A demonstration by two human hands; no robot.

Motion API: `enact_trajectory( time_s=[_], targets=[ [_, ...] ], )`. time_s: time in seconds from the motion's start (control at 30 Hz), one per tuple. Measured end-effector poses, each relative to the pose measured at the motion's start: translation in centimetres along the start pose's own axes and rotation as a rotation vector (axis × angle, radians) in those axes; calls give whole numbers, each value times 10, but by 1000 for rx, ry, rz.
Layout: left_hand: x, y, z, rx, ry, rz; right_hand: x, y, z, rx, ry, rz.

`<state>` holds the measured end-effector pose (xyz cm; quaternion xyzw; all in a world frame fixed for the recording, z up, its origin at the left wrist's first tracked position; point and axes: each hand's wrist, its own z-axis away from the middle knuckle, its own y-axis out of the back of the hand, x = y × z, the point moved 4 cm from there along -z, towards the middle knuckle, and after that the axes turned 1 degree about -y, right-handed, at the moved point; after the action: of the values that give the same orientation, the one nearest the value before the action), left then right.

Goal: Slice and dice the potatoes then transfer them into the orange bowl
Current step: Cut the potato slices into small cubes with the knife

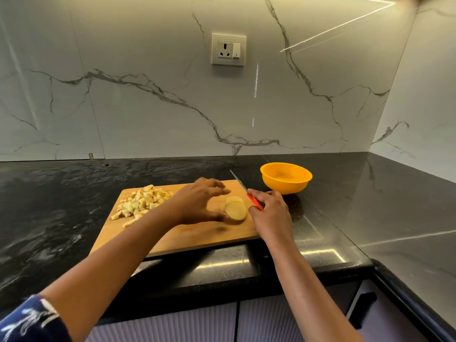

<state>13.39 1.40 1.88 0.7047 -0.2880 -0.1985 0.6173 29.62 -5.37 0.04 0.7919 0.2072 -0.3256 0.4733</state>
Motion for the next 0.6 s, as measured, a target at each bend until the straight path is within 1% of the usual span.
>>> enact_trajectory(
  time_s=[0.1,0.3,0.43,0.57,0.6],
  targets=[
    [9,-6,-17,-99,-25,-54,0,1,0,0,-5,2],
    [13,-8,-32,-103,-44,-47,1,-1,-1,-5,-10,6],
    [4,7,-21,19,-11,-42,3,0,-2,12,-9,-15],
    [-30,34,13,228,129,66,0,-2,-2,17,9,-26],
    [-39,36,21,256,166,98,-2,-3,-1,13,7,-34]
  ],
)
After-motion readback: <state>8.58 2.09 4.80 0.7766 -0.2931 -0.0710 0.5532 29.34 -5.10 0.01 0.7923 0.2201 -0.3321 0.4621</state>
